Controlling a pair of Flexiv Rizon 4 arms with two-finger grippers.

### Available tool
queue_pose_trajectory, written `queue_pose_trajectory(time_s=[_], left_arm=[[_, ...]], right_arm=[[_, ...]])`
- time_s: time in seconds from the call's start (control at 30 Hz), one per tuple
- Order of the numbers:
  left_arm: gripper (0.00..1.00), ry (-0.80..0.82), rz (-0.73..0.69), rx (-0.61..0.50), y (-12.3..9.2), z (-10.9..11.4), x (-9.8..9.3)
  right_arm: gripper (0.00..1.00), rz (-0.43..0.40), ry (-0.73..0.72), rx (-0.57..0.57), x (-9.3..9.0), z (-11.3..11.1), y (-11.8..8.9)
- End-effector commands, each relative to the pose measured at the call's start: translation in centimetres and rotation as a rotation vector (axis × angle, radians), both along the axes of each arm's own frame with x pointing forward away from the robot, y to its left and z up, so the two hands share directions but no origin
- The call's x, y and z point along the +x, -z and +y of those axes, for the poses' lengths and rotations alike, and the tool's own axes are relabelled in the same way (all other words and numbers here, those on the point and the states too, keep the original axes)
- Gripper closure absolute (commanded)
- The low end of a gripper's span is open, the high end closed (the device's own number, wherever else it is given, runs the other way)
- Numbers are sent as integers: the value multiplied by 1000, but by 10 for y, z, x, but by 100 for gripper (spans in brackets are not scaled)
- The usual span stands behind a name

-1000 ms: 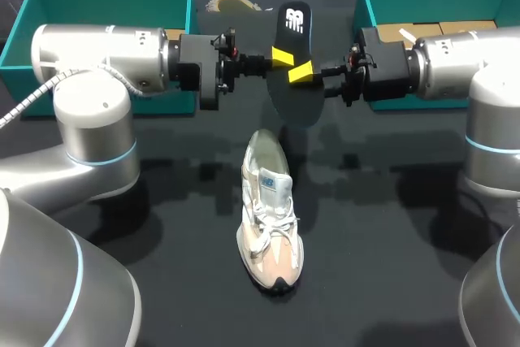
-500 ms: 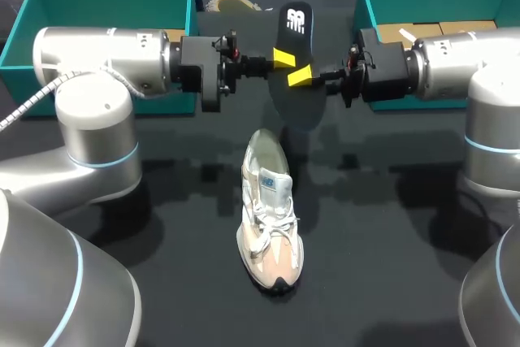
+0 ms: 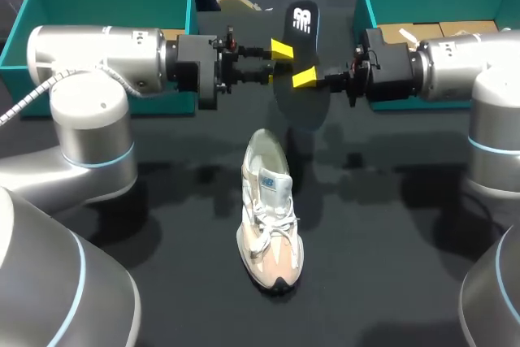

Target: Take the shoe out of the shoebox, open the shoe tongue, remove and reinsert the insole, then place the shoe into the shoebox

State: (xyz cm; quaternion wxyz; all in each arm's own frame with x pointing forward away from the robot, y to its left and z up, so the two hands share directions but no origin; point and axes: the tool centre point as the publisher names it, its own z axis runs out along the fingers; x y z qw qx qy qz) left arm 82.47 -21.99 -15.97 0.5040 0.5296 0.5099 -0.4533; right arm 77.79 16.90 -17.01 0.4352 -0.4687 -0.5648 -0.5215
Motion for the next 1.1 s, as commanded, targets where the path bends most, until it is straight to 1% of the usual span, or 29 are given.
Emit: queue_pose_trajectory(time_s=[0.03, 0.1, 0.13, 0.5, 0.57, 0.6, 0.63, 0.67, 0.73, 0.77, 0.87, 0.93, 0.97, 1.1], left_arm=[[0, -26, 74, 136, -8, 36, -20], [0, -10, 130, 203, -7, 49, -26], [0, -27, 139, 261, -6, 54, -29], [0, -27, 139, 261, -6, 54, -29], [0, -89, 202, 344, -4, 42, -30], [0, -119, 260, 388, -3, 40, -31], [0, -144, 313, 421, -1, 39, -31], [0, -157, 349, 435, 0, 42, -32], [0, -191, 466, 498, 4, 49, -31], [0, -218, 529, 527, 5, 55, -32], [0, -255, 706, 581, 7, 66, -37], [0, -300, 769, 597, 6, 71, -43], [0, -416, 736, 645, 4, 76, -49], [0, -416, 736, 645, 4, 76, -49]], right_arm=[[100, -13, 8, -5, -5, -8, -2], [100, -27, 7, -6, -4, -9, -2], [100, -38, 16, -7, -4, -10, -1], [100, -45, 28, -12, -3, -11, 0], [100, -45, 28, -12, -3, -11, 0], [100, -71, -6, -53, -3, -8, 3], [100, -90, -29, -60, -4, -6, 3], [100, -126, -53, -50, -4, -5, 5], [100, -151, -68, -63, -3, -4, 8], [100, -177, -78, -60, -2, -5, 9], [100, -218, -91, -66, 0, -4, 12], [100, -239, -93, -63, 0, -2, 13], [100, -249, -88, -56, 0, -1, 15], [100, -249, -88, -56, 0, -1, 15]])
